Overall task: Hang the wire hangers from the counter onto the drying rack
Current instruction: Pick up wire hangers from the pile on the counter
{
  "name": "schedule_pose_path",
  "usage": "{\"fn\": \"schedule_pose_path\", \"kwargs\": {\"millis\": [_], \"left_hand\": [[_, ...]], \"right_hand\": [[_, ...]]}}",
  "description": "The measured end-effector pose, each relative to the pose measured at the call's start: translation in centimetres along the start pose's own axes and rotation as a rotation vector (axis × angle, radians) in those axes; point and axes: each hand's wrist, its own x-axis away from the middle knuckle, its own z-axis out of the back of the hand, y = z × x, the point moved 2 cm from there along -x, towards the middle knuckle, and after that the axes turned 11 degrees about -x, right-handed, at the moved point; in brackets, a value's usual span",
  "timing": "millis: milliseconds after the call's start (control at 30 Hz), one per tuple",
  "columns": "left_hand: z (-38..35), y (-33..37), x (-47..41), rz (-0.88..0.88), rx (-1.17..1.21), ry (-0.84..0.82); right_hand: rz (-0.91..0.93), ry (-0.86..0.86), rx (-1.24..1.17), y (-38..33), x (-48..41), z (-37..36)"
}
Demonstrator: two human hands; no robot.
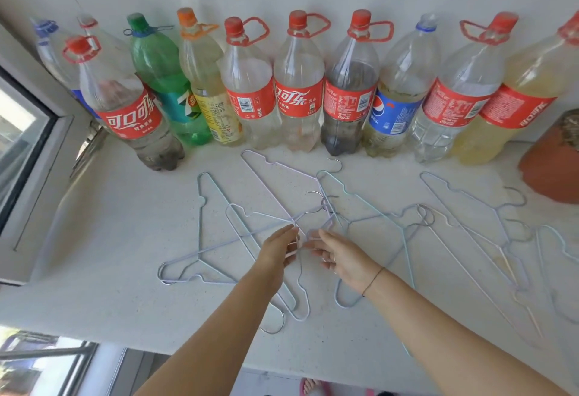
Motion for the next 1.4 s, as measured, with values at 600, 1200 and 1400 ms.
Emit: {"fn": "schedule_pose_path", "kwargs": {"millis": [600, 1200, 1400], "left_hand": [[-1.1, 2.0, 2.5, -0.073, 0.142, -0.158], [-1.8, 1.9, 6.2, -0.106, 0.158, -0.086], [-2.7, 1.8, 9.7, -0.162, 0.202, 0.015]], "right_hand": [[0.224, 0.624, 0.075, -5.1, 4.1, 12.5], [0.038, 0.296, -0.14, -6.4, 6.2, 10.7], [0.057, 0.023, -0.204, -7.9, 7.1, 8.8]]}}
